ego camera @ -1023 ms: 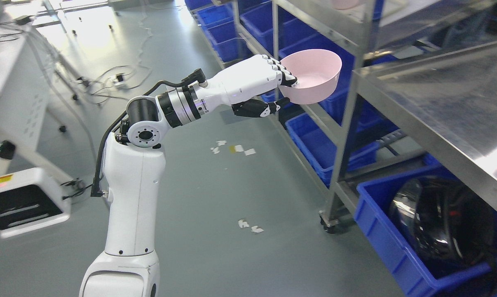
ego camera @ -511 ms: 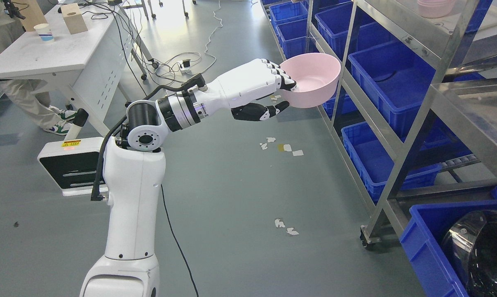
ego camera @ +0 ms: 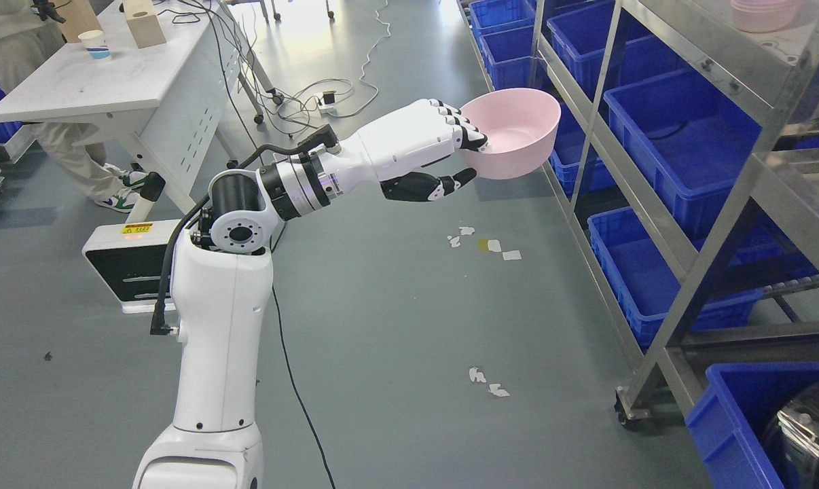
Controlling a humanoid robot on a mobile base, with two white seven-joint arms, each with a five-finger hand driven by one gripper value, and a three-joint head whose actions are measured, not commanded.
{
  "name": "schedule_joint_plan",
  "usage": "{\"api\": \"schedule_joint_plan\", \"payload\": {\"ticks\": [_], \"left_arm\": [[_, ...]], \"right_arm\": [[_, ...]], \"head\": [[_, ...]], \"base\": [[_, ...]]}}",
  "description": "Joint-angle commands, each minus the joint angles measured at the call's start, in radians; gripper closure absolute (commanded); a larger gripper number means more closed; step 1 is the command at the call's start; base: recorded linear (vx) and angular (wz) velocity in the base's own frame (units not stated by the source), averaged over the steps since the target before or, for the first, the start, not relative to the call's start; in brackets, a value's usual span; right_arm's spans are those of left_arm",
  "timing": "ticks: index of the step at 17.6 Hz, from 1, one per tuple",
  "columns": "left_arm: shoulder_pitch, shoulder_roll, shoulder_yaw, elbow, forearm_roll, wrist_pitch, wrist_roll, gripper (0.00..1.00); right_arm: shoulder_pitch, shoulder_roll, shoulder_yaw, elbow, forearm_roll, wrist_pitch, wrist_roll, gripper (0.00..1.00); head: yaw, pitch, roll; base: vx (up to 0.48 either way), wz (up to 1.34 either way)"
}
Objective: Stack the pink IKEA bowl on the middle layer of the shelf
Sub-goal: 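Hold the bowl raised in the left hand while the robot turns and drives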
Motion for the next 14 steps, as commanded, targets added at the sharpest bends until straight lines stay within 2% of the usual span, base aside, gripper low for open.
{"api": "schedule_joint_plan", "payload": {"ticks": [1, 7, 14], "left_arm": [[0.039, 0.018, -0.001, -0.003, 0.001, 0.0, 0.002, 0.97], [0.067, 0.018, 0.043, -0.001, 0.002, 0.0, 0.002, 0.97], [0.09, 0.018, 0.042, -0.001, 0.002, 0.0, -0.001, 0.97]], "right_arm": [[0.005, -0.017, 0.0, -0.017, 0.0, 0.0, 0.001, 0.0], [0.005, -0.017, 0.0, -0.017, 0.0, 0.0, 0.001, 0.0], [0.005, -0.017, 0.0, -0.017, 0.0, 0.0, 0.001, 0.0]], "head": [[0.0, 0.0, 0.0], [0.0, 0.0, 0.0], [0.0, 0.0, 0.0]], "base": [[0.156, 0.25], [0.314, 0.19], [0.507, 0.02]]}}
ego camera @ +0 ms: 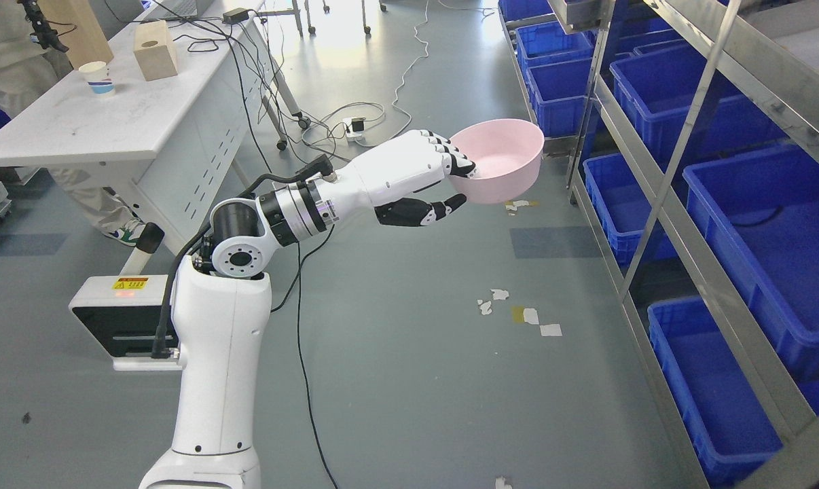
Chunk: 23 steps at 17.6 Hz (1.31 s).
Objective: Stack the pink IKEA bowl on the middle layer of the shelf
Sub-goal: 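Hold the bowl raised in the left hand while the robot turns and drives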
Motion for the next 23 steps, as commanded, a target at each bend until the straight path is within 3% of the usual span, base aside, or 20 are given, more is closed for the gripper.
{"api": "schedule_joint_plan", "payload": {"ticks": [1, 12, 23], "left_arm": [[0.014, 0.018, 0.02, 0.0, 0.0, 0.0, -0.003, 0.97], [0.014, 0.018, 0.015, -0.002, -0.001, 0.0, 0.0, 0.97], [0.017, 0.018, -0.003, 0.0, -0.003, 0.0, 0.002, 0.97]], "right_arm": [[0.005, -0.017, 0.0, -0.017, 0.0, 0.0, 0.001, 0.0], [0.005, -0.017, 0.0, -0.017, 0.0, 0.0, 0.001, 0.0], [0.003, -0.017, 0.0, -0.017, 0.0, 0.0, 0.001, 0.0]], "head": [[0.0, 0.0, 0.0], [0.0, 0.0, 0.0], [0.0, 0.0, 0.0]], "base": [[0.625, 0.0], [0.521, 0.05], [0.378, 0.09]]}}
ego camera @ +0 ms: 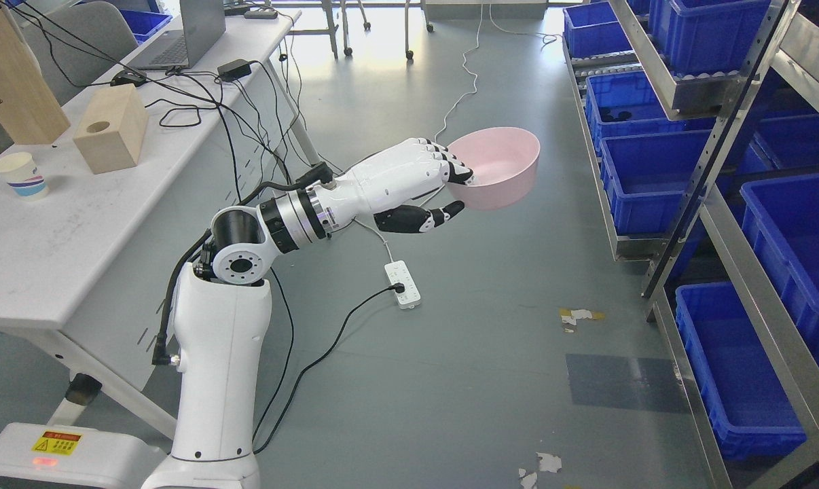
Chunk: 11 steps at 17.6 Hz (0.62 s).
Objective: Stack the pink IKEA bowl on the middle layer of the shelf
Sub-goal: 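Hold the bowl raised in the left hand while the robot turns and drives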
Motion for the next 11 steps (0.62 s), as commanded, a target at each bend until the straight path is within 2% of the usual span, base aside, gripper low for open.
{"api": "schedule_joint_plan", "payload": {"ticks": [1, 6, 11], "left_arm": [[0.005, 0.017, 0.0, 0.003, -0.002, 0.0, 0.001, 0.97], [0.015, 0.017, -0.005, 0.003, 0.0, 0.0, 0.004, 0.97], [0.006, 0.017, -0.025, -0.003, 0.006, 0.0, 0.01, 0.96]], "right_arm": [[0.003, -0.017, 0.0, -0.017, 0.0, 0.0, 0.0, 0.0], [0.003, -0.017, 0.0, -0.017, 0.0, 0.0, 0.0, 0.0], [0.005, -0.017, 0.0, -0.017, 0.0, 0.0, 0.0, 0.0]], "head": [[0.0, 0.0, 0.0], [0.0, 0.0, 0.0], [0.0, 0.0, 0.0]], "base": [[0.263, -0.02], [0.239, -0.25], [0.156, -1.31]]}}
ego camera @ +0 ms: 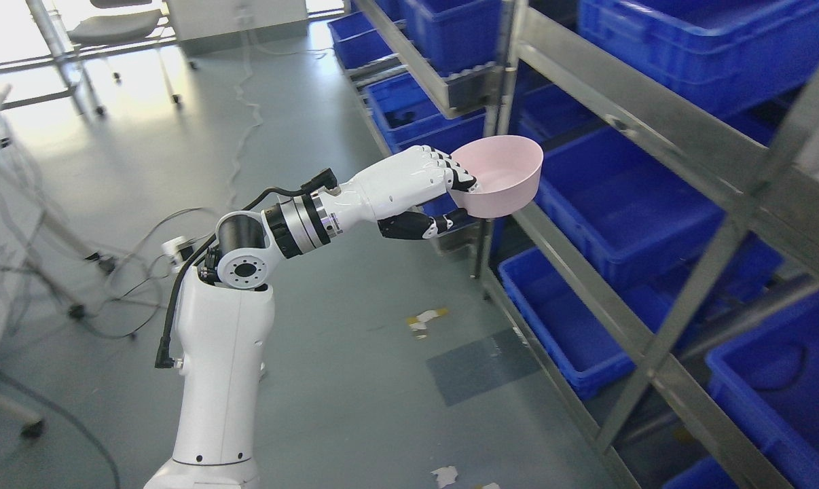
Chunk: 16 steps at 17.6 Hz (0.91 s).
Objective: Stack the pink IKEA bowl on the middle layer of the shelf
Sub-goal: 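Hold the bowl raised in the left hand while the robot turns and drives, then lower the held bowl onto the stack of pink bowls on the tray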
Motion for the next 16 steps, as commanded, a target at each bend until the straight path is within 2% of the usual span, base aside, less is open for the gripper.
{"api": "schedule_joint_plan", "payload": {"ticks": [1, 4, 6, 8, 9, 12, 13, 16], "left_arm": [[-0.016, 0.017, -0.019, -0.017, 0.012, 0.0, 0.026, 0.96], [-0.103, 0.017, -0.054, -0.034, 0.081, 0.0, 0.049, 0.96], [-0.197, 0.017, -0.033, -0.024, 0.087, 0.0, 0.049, 0.96], [-0.315, 0.017, 0.016, 0.049, 0.07, 0.0, 0.036, 0.96], [-0.356, 0.017, 0.03, 0.109, 0.022, 0.0, 0.028, 0.96], [-0.427, 0.098, 0.039, 0.222, -0.173, 0.0, 0.017, 0.96], [-0.441, 0.104, 0.039, 0.236, -0.231, 0.0, 0.011, 0.96], [-0.453, 0.072, -0.002, 0.272, -0.263, 0.0, -0.009, 0.96]], "right_arm": [[0.003, -0.017, 0.0, -0.017, 0.0, 0.0, -0.001, 0.0], [0.004, -0.017, 0.0, -0.017, 0.0, 0.0, -0.001, 0.0], [0.004, -0.017, 0.0, -0.017, 0.0, 0.0, -0.001, 0.0], [0.003, -0.017, 0.0, -0.017, 0.0, 0.0, -0.001, 0.0], [0.004, -0.017, 0.0, -0.017, 0.0, 0.0, -0.001, 0.0], [0.003, -0.017, 0.0, -0.017, 0.0, 0.0, -0.001, 0.0], [0.004, -0.017, 0.0, -0.017, 0.0, 0.0, -0.001, 0.0], [0.004, -0.017, 0.0, -0.017, 0.0, 0.0, -0.001, 0.0]], "head": [[0.0, 0.0, 0.0], [0.0, 0.0, 0.0], [0.0, 0.0, 0.0], [0.0, 0.0, 0.0], [0.0, 0.0, 0.0], [0.0, 0.0, 0.0], [0.0, 0.0, 0.0], [0.0, 0.0, 0.0]], "base": [[0.146, -1.62], [0.113, -1.64], [0.041, -1.57], [0.046, -1.44], [0.018, -1.26], [0.025, -1.02], [0.061, -0.88], [0.069, -0.47]]}}
